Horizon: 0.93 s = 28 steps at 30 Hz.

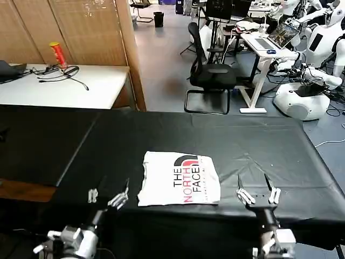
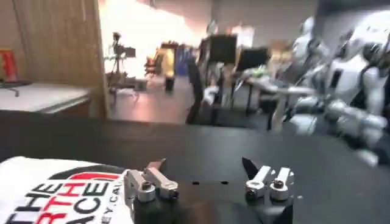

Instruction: Fold and organize the clothes.

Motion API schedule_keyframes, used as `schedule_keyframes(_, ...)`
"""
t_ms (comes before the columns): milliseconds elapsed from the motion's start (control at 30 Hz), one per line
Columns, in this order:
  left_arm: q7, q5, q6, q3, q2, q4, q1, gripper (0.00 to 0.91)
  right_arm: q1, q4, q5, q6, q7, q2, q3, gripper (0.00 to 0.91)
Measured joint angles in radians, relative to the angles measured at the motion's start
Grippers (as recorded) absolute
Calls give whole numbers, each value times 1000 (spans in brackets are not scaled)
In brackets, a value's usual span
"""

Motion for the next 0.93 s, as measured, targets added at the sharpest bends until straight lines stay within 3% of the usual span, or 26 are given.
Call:
schedule_keyframes(133,-7,7,-16,-7,0,-15,80,878,-106,24,-37,60,53,4,-20,878)
schedule_keyframes(267,-6,21,-39,-26,7,-18,158,878,-203,50,-47,84,99,13,-35,878)
schedule_keyframes(500,-8,-4,-22,-71,19,-32,242,878,-332,101,-46,81,140,18,-49,878)
schedule_keyframes(933,-4,-23,7,-98,27,-38,254,878,-405,118,-45,74,149,20,-55,878)
